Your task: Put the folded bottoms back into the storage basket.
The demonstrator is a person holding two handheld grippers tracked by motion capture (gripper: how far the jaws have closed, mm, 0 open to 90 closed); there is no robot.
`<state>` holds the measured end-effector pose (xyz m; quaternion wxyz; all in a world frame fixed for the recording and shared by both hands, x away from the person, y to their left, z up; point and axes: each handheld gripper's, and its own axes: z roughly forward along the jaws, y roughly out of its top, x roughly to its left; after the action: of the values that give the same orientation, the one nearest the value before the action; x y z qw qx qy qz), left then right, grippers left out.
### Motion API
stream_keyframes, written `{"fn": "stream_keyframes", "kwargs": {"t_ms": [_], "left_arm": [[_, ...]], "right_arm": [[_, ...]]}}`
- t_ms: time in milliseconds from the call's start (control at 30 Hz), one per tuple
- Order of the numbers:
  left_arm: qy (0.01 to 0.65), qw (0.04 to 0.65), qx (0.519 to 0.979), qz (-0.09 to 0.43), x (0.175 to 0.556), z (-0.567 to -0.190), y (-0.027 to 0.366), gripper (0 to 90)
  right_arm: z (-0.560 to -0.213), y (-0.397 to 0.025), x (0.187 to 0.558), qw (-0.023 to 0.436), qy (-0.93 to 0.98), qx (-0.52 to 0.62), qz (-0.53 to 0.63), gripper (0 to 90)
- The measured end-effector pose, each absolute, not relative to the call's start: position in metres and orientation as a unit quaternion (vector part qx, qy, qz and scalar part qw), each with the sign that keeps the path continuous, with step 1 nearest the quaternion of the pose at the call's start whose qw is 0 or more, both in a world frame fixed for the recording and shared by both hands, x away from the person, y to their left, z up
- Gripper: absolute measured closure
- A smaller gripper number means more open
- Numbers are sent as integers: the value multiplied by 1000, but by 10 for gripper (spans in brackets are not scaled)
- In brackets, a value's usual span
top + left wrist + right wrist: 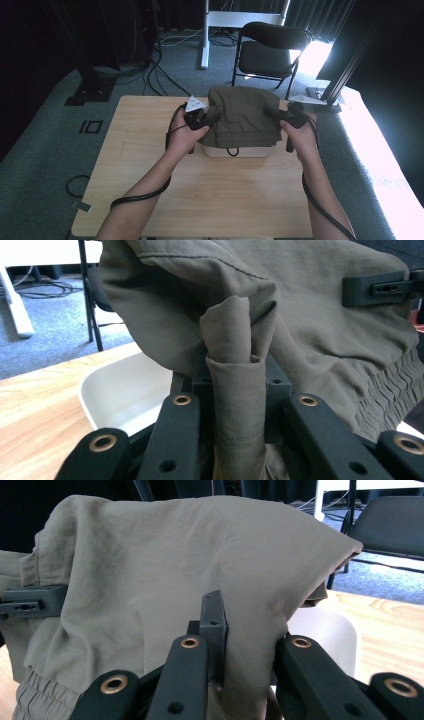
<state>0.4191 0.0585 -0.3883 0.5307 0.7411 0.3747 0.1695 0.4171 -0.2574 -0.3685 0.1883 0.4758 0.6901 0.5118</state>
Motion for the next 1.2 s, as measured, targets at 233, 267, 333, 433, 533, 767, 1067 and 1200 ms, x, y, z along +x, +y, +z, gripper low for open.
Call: {"fn": "stream_keyframes", "kwargs": {"t_ms": [233, 267, 333, 433, 533, 767, 1067, 1200], "left_arm": [[385, 522, 743, 167, 436, -392, 50, 777], [385, 522, 743, 167, 436, -392, 50, 777], [391, 524, 739, 163, 444, -396, 46, 777], [397, 522, 739, 156, 451, -402, 44, 780], [406, 516, 739, 149, 459, -410, 43, 780], [423, 505, 740, 132, 472, -427, 41, 780], [436, 480, 750, 131, 484, -446, 37, 779], [441, 470, 754, 126, 487, -454, 37, 778]], "right_arm": [[-369, -259, 438, 192, 689, 491, 497, 797], [-369, -259, 438, 192, 689, 491, 497, 797], [-373, -261, 448, 192, 686, 501, 493, 797], [-379, -263, 457, 188, 682, 509, 491, 797], [-386, -262, 465, 186, 683, 516, 483, 797], [-410, -263, 480, 180, 684, 524, 474, 797], [-431, -261, 493, 172, 689, 536, 455, 797], [-442, -261, 495, 161, 688, 544, 454, 797]]}}
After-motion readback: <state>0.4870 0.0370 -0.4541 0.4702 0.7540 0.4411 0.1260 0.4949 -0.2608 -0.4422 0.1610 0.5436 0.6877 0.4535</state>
